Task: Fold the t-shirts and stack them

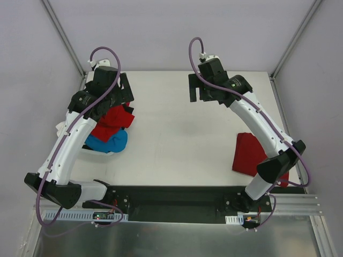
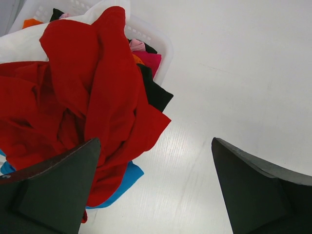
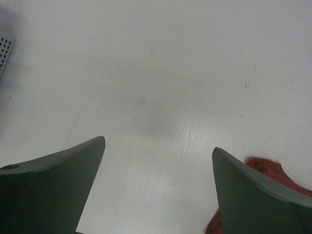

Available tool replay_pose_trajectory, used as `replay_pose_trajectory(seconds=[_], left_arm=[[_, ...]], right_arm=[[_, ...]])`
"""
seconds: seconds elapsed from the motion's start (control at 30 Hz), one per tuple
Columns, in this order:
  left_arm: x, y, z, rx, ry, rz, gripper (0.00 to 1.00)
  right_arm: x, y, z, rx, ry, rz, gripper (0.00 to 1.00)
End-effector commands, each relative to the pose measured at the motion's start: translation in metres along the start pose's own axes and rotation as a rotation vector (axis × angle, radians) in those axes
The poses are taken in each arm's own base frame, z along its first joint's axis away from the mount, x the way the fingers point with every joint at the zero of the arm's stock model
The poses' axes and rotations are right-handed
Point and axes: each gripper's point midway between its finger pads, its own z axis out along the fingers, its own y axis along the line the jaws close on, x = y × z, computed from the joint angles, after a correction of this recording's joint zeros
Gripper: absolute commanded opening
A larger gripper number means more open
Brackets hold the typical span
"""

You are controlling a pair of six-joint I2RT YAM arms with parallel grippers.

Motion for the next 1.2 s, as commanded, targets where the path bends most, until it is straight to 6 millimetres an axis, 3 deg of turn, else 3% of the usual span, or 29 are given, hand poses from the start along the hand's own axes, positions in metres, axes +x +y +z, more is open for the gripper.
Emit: replay_pose_trajectory(seconds=[0.0,0.23,0.4,0.57,0.73,0.8,0.93,1.03,1.13,1.17], left_arm=[[-0.018,-0.003,-0.014,0.038,-0.067,0.007,0.99],[-0.021,-0.012,-0.016,0.082,-0.073,-0.034,0.99],[-0.034,-0.032,-0.024,0.186,-0.112,-0.102,0.99],[-0.049,-0.034,-0.035,0.21,-0.168,-0.21,0.99],[-0.069,0.0,-0.044,0.061,-0.288,-0.296,0.99],[-0.075,0.016,-0.05,-0.004,-0.331,-0.218,0.99],[-0.076,0.064,-0.045,-0.298,-0.357,-0.027,0.99],[-0.072,0.081,-0.044,-0.423,-0.337,0.113,0.99],[-0.06,0.058,-0.029,-0.295,-0.248,0.185,0.99],[-0.049,0.021,-0.027,-0.067,-0.169,0.175,0.99]], right_arm=[[-0.016,0.003,-0.008,-0.01,-0.05,0.018,0.96],[-0.011,0.005,-0.004,-0.004,-0.038,0.025,0.96],[-0.012,0.005,-0.004,0.001,-0.044,0.029,0.96],[-0.011,0.005,0.0,0.012,-0.041,0.039,0.96],[-0.013,0.003,0.0,0.026,-0.047,0.071,0.96],[-0.015,0.003,0.0,0.029,-0.056,0.092,0.96],[-0.018,0.006,0.003,0.031,-0.067,0.074,0.96],[-0.025,0.034,-0.003,-0.086,-0.056,-0.099,0.96],[-0.037,0.054,-0.019,-0.161,-0.064,-0.212,0.96],[-0.037,0.055,-0.021,-0.17,-0.059,-0.207,0.96]])
